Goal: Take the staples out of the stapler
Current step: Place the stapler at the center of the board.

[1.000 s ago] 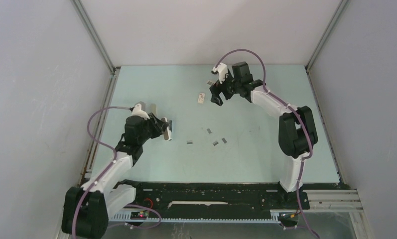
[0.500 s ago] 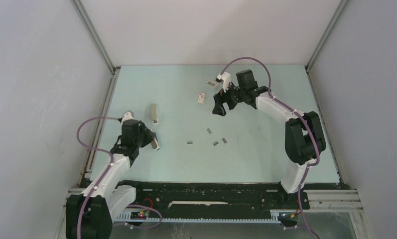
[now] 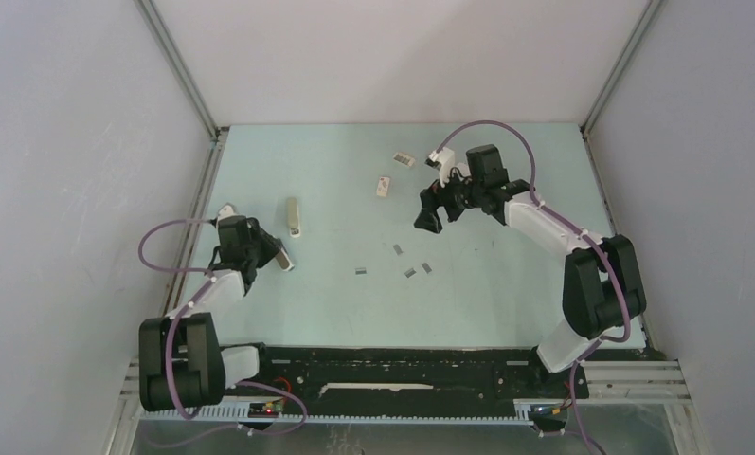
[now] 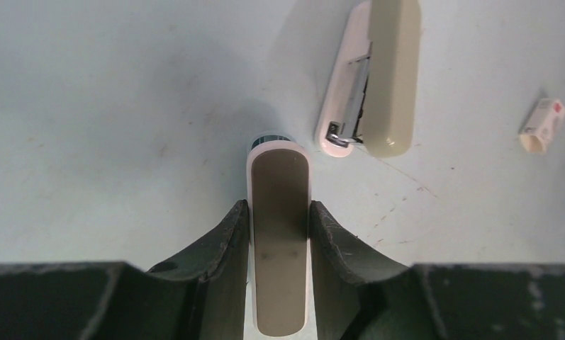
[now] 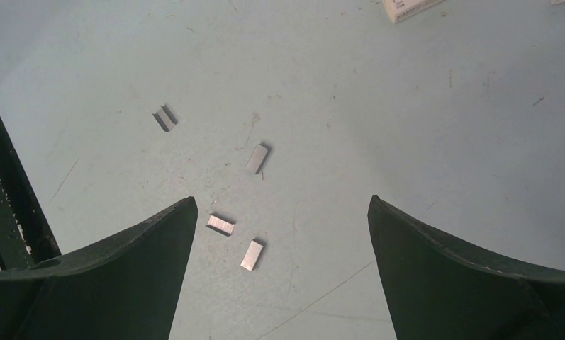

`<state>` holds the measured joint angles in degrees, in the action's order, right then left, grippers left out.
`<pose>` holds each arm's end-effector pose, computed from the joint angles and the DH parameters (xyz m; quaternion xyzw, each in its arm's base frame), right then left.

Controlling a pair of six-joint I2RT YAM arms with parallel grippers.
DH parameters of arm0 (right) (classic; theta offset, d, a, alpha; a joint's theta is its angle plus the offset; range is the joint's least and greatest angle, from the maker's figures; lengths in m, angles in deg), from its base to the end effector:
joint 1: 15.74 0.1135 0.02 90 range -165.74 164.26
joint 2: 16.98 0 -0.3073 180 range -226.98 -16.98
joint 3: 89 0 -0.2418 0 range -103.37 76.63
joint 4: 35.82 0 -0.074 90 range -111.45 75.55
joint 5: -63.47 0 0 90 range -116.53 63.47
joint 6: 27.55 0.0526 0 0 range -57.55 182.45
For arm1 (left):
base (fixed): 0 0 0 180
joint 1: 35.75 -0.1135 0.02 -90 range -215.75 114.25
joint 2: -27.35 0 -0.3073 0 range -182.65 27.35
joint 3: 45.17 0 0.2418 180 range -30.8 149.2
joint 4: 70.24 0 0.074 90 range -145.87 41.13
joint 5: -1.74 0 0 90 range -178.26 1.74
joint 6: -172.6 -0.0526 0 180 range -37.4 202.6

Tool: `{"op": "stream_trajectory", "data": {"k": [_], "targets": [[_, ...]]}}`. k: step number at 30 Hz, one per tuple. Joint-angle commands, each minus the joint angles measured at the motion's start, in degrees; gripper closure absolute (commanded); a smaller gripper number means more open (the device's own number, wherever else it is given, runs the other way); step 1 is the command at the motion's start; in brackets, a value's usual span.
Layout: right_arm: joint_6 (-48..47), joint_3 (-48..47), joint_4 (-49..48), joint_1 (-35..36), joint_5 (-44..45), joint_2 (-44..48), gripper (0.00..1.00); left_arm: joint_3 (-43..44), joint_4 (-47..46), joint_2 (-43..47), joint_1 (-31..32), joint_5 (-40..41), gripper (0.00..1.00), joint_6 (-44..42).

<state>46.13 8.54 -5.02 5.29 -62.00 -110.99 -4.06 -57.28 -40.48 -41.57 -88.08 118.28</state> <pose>0.3295 0.1594 0.2929 -0.3956 0.7860 0.2942 0.3730 0.2163 0.0222 0.2085 -0.3213 0.8462 -0.1082 0.4112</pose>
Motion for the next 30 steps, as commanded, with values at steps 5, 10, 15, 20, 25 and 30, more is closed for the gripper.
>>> {"op": "stream_trajectory", "data": {"k": [5, 10, 15, 20, 25, 30], "targets": [[1.76, 1.29, -3.32, -2.03, -3.11, 3.25, 0.00, 1.64, -10.22, -3.66, -5.45, -9.62, 0.99, 3.59], [2.23, 1.90, -3.45, -2.59, -4.27, 3.57, 0.00, -0.70, -8.23, -6.30, -8.47, -9.37, 0.81, 5.86], [2.63, 2.65, -3.60, -3.38, -4.92, 4.23, 0.00, -0.66, -2.04, -4.06, -8.77, -4.12, 0.52, 5.70], [2.92, 2.74, -3.52, -4.20, -5.36, 5.05, 0.00, 2.19, 10.61, 1.73, -8.78, 7.61, 0.30, 7.84], [2.96, 2.74, -3.14, -5.04, -5.95, 5.55, 0.00, 2.97, 15.47, 8.12, -8.83, 9.55, 0.24, 8.61], [1.77, 2.73, -1.46, -5.60, -7.78, 6.41, 0.00, 3.10, 14.04, 14.17, -8.81, 1.41, 0.23, 5.15]]}}
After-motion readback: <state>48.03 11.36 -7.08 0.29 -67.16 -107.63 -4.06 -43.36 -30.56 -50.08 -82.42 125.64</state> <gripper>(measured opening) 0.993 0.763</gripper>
